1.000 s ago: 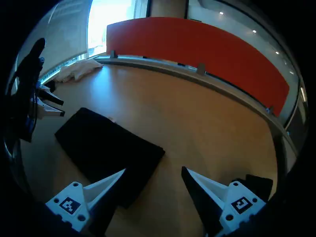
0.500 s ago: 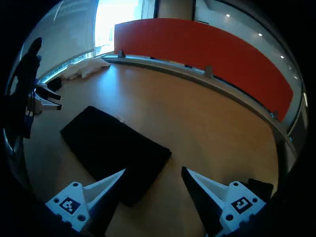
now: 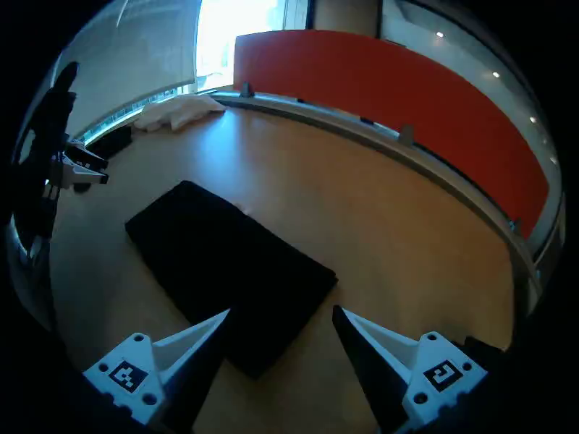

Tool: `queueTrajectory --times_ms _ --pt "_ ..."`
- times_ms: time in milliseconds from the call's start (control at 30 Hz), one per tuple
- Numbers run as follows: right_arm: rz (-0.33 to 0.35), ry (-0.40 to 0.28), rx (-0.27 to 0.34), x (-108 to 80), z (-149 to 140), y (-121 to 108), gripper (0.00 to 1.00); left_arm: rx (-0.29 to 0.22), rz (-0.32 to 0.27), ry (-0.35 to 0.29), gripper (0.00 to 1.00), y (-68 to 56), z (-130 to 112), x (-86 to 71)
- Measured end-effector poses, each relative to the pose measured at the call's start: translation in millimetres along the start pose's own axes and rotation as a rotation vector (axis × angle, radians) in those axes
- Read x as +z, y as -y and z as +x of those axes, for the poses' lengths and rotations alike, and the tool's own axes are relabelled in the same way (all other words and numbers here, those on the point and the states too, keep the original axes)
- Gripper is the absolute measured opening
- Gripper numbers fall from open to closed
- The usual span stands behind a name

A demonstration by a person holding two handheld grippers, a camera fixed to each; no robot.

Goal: Fold towel

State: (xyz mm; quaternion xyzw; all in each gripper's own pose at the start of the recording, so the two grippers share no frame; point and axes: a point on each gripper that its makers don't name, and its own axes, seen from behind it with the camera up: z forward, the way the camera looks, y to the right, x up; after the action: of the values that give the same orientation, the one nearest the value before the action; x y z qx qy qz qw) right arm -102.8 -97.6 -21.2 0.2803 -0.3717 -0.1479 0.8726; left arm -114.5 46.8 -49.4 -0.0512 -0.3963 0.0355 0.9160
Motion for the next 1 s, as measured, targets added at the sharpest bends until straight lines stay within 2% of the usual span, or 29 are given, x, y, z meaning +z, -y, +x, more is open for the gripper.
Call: queueTrajectory --times_ms 300,667,1000 --pt "0.029 0.019 -0.035 2.7 -7 11 1.0 -0.022 0.021 0.005 0.93 7.6 -14 -16.9" --pt "0.054 0.062 -0.06 1.1 -32 22 1.0 -0.048 0.039 0.017 0.93 14.8 -34 -35.7" --pt "0.056 0.087 -0.071 -3.7 -46 23 0.99 -0.061 0.051 0.029 0.93 20.2 -47 -44.6"
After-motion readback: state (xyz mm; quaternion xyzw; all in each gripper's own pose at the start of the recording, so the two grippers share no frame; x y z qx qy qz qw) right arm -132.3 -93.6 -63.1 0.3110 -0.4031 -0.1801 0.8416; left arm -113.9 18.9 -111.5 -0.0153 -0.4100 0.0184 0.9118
